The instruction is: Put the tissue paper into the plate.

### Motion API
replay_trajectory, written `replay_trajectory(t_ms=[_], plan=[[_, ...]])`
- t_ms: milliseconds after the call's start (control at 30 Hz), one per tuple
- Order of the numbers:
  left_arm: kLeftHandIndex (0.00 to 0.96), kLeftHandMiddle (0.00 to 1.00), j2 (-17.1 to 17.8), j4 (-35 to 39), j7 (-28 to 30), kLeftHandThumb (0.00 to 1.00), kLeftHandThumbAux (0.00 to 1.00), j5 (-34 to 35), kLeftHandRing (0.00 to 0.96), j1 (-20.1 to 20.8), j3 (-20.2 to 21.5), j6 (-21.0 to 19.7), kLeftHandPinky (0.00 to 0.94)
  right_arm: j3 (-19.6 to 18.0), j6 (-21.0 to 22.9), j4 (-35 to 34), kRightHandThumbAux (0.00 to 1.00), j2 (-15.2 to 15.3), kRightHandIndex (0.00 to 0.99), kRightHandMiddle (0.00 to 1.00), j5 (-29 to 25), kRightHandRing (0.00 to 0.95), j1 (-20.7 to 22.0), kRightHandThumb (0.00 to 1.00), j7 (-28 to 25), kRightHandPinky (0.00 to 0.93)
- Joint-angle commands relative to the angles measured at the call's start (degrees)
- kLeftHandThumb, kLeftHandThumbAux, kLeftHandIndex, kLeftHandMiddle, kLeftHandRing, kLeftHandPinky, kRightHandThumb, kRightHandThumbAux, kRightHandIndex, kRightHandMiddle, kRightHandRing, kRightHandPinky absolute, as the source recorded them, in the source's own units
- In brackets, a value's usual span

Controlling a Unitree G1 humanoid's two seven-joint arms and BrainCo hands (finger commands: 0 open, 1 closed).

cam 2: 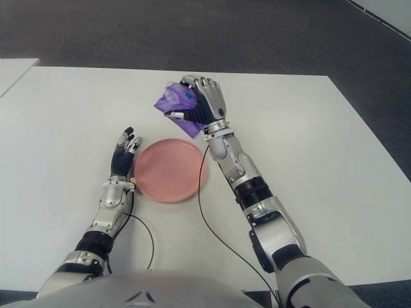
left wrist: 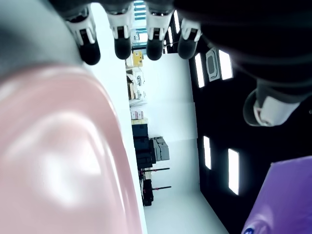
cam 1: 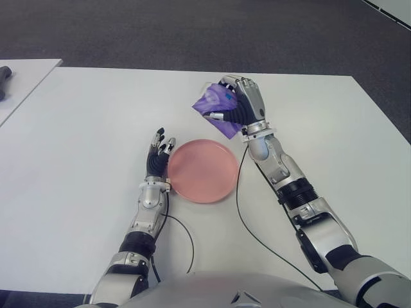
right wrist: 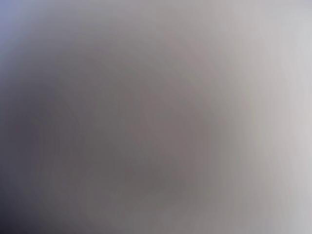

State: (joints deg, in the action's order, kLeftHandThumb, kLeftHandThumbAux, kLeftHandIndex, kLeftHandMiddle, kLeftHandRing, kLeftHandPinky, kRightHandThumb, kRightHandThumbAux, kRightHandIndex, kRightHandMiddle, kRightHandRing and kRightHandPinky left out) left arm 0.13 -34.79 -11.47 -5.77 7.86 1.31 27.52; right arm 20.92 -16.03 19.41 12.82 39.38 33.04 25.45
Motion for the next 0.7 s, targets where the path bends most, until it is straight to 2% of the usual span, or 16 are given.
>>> replay_trajectory(t_ms=[33, 67, 100, 133, 233, 433, 600, 700], plan=[[0.0, 0.0, 0.2, -2.1, 0.4, 0.0, 0.396, 0.0, 0.0, -0.2, 0.1, -0.3, 0.0, 3.3, 0.4, -3.6, 0.694, -2.3, 0.457, 0.837, 2.4, 0.774, -3.0, 1.0, -1.9, 0.431], [0.0, 0.0, 0.2, -2.2, 0.3, 0.0, 0.396, 0.0, 0.0, -0.1, 0.1, -0.2, 0.0, 4.5, 0.4, -4.7, 0.694, -2.7, 0.457, 0.837, 3.6, 0.781, -3.7, 1.0, -2.2, 0.432], [0.0, 0.0, 0.1, -2.2, 0.2, 0.0, 0.395, 0.0, 0.0, -0.1, 0.1, -0.1, 0.0, 5.2, 0.4, -5.5, 0.699, -2.9, 0.451, 0.841, 4.3, 0.8, -4.2, 0.912, -2.4, 0.568], [0.0, 0.0, 0.1, -1.7, 0.0, 0.0, 0.394, -0.2, 0.0, -0.5, 0.0, 0.0, 0.0, 6.4, -0.5, -6.0, 0.702, -2.5, 0.447, 0.844, 5.5, 0.813, -5.2, 0.856, -2.4, 0.658], [0.0, 0.0, 0.1, -0.5, -0.3, 0.0, 0.395, -0.8, 0.0, -1.2, -0.3, -0.6, 0.0, 8.3, -2.6, -6.7, 0.705, -1.4, 0.443, 0.847, 7.0, 0.833, -7.0, 0.787, -2.8, 0.773], [0.0, 0.0, -0.1, 1.5, -0.4, 0.0, 0.404, -1.2, 0.0, -1.8, -0.6, -4.5, 0.0, 10.8, -7.8, -6.6, 0.706, 0.6, 0.441, 0.848, 7.0, 0.841, -9.3, 0.755, -5.4, 0.81], [0.0, 0.0, -0.5, 2.9, -0.6, 0.0, 0.42, -1.1, 0.0, -2.2, -0.5, -7.0, 0.0, 11.8, -12.4, -4.9, 0.707, 1.8, 0.441, 0.835, 5.4, 0.826, -8.7, 0.75, -9.3, 0.765], [0.0, 0.0, -0.6, 3.4, -0.5, 0.0, 0.435, -1.0, 0.0, -2.4, -0.5, -8.1, 0.0, 12.3, -15.4, -2.8, 0.708, 2.1, 0.441, 0.83, 4.2, 0.823, -8.2, 0.748, -10.7, 0.786]])
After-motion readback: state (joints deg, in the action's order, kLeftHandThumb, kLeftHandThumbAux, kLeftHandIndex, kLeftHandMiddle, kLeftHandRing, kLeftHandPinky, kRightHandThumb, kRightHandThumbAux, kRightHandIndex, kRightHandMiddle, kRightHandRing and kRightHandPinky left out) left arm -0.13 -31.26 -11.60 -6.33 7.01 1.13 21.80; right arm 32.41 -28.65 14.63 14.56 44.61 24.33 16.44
